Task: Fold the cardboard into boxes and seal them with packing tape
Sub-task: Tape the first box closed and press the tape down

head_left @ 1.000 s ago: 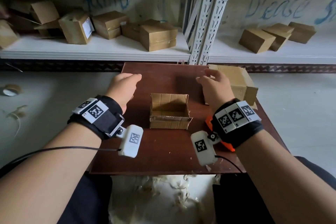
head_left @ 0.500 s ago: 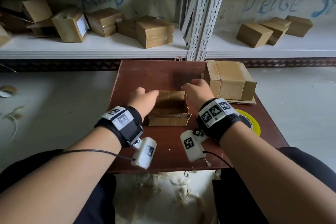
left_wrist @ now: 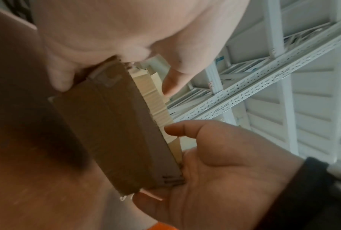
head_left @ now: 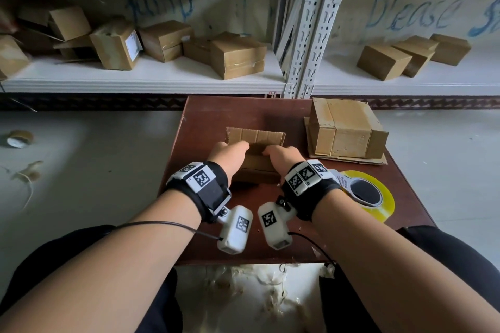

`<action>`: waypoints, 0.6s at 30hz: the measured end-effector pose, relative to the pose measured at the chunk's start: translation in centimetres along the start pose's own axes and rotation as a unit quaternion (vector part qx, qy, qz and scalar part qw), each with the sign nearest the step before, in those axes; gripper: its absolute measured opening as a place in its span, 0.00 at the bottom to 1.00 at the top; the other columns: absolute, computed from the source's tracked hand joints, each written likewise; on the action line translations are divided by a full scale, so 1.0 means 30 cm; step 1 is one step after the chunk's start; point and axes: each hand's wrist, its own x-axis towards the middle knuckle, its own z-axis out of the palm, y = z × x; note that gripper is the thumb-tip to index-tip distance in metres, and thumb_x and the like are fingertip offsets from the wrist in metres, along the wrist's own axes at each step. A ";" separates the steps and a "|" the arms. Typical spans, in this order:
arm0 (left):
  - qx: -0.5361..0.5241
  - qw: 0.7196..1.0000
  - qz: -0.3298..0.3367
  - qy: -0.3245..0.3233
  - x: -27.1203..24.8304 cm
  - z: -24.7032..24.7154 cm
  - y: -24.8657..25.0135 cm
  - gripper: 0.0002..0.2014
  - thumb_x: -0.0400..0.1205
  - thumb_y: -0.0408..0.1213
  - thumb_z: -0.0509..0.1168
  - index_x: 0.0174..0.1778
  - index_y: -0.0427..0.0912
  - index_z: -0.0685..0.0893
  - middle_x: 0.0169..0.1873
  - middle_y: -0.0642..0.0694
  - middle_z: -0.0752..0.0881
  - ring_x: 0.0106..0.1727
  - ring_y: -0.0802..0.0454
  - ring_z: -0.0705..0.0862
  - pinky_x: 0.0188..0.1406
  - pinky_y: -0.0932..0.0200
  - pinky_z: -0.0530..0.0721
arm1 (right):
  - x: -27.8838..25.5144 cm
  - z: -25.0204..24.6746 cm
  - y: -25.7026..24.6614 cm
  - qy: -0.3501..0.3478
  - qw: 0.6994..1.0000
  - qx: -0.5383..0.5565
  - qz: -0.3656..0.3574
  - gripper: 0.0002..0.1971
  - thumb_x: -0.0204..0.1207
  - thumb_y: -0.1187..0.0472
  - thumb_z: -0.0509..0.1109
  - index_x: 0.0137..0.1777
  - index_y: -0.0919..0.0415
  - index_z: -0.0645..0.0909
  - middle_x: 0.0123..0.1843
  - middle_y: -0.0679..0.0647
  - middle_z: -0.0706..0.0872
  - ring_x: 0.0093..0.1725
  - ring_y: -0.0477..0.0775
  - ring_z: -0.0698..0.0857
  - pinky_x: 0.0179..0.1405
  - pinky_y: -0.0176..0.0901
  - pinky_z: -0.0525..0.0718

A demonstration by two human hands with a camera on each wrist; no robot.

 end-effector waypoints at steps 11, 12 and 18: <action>-0.109 0.980 0.152 0.071 -0.005 -0.211 0.126 0.07 0.84 0.45 0.68 0.50 0.46 0.79 0.41 0.47 0.77 0.38 0.54 0.72 0.39 0.55 0.69 | -0.112 -0.127 -0.071 0.005 0.966 0.140 -0.218 0.08 0.83 0.64 0.66 0.41 0.56 0.78 0.34 0.55 0.75 0.32 0.54 0.75 0.33 0.48 0.73; -0.108 0.980 0.152 0.066 -0.005 -0.214 0.119 0.08 0.83 0.47 0.68 0.50 0.48 0.80 0.43 0.46 0.77 0.40 0.52 0.73 0.42 0.54 0.70 | -0.112 -0.125 -0.059 0.011 0.965 0.146 -0.218 0.08 0.83 0.64 0.66 0.42 0.56 0.79 0.33 0.53 0.75 0.32 0.53 0.75 0.34 0.49 0.73; -0.107 0.983 0.136 0.061 0.001 -0.201 0.100 0.12 0.74 0.54 0.70 0.42 0.50 0.82 0.38 0.46 0.75 0.41 0.49 0.72 0.45 0.52 0.71 | -0.106 -0.116 -0.032 0.021 0.968 0.160 -0.191 0.19 0.84 0.66 0.67 0.31 0.52 0.70 0.20 0.41 0.67 0.23 0.45 0.67 0.45 0.52 0.72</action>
